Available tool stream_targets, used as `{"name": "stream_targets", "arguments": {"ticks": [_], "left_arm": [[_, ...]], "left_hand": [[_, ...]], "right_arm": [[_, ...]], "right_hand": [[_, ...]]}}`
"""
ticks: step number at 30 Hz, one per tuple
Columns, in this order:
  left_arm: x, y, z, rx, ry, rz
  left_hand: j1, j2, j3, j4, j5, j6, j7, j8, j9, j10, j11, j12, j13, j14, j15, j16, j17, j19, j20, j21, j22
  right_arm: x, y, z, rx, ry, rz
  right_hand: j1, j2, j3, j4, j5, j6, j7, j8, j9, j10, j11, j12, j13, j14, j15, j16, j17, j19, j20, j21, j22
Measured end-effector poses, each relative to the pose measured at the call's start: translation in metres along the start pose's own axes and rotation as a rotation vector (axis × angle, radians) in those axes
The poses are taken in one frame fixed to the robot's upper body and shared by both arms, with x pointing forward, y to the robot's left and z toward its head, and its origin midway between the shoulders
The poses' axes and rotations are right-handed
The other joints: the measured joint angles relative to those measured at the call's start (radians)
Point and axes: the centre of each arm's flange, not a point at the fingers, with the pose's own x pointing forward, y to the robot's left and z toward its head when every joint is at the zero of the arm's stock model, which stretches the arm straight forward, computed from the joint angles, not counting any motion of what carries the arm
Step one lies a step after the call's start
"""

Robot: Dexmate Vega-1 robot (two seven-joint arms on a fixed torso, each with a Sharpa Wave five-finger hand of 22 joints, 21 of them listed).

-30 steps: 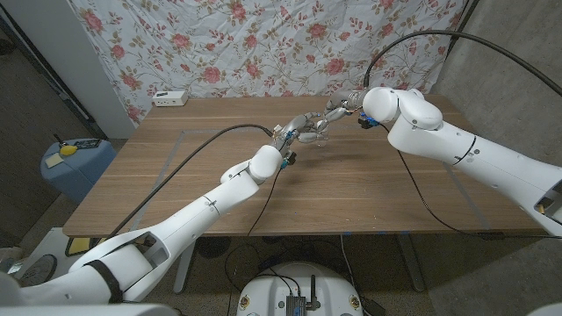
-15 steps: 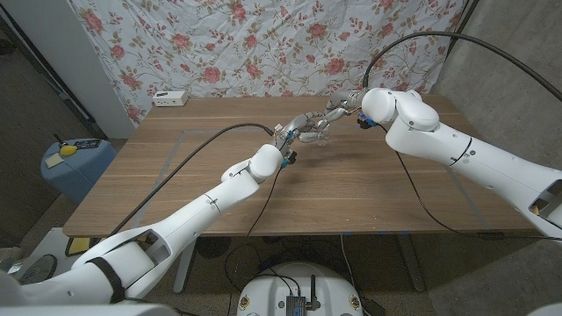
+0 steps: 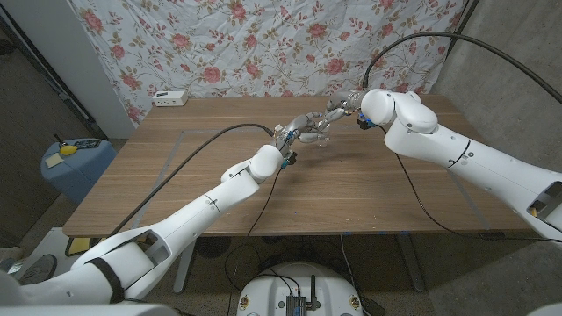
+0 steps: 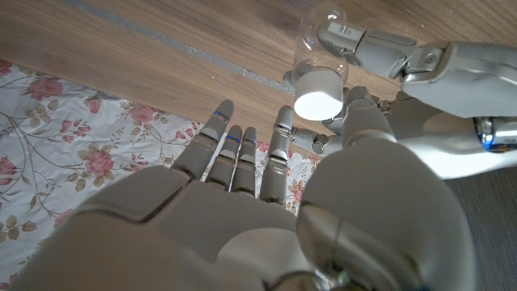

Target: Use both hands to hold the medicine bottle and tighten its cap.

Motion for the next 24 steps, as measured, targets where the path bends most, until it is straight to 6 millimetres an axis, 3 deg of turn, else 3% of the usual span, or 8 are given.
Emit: {"name": "stream_targets", "arguments": {"ticks": [24], "left_arm": [[-0.0036, -0.0028, 0.0028, 0.000, -0.003, 0.004]], "left_hand": [[-0.005, 0.005, 0.004, -0.004, -0.003, 0.005, -0.005, 0.000, 0.000, 0.000, 0.000, 0.000, 0.000, 0.000, 0.000, 0.004, 0.000, -0.009, -0.002, 0.000, 0.000]], "right_arm": [[-0.0060, 0.0031, -0.0006, -0.005, 0.000, -0.003]], "right_hand": [[0.016, 0.008, 0.002, 0.002, 0.000, 0.060, -0.011, 0.037, 0.010, 0.016, -0.009, 0.000, 0.000, 0.012, -0.012, 0.008, 0.004, 0.016, -0.002, 0.000, 0.000]]}}
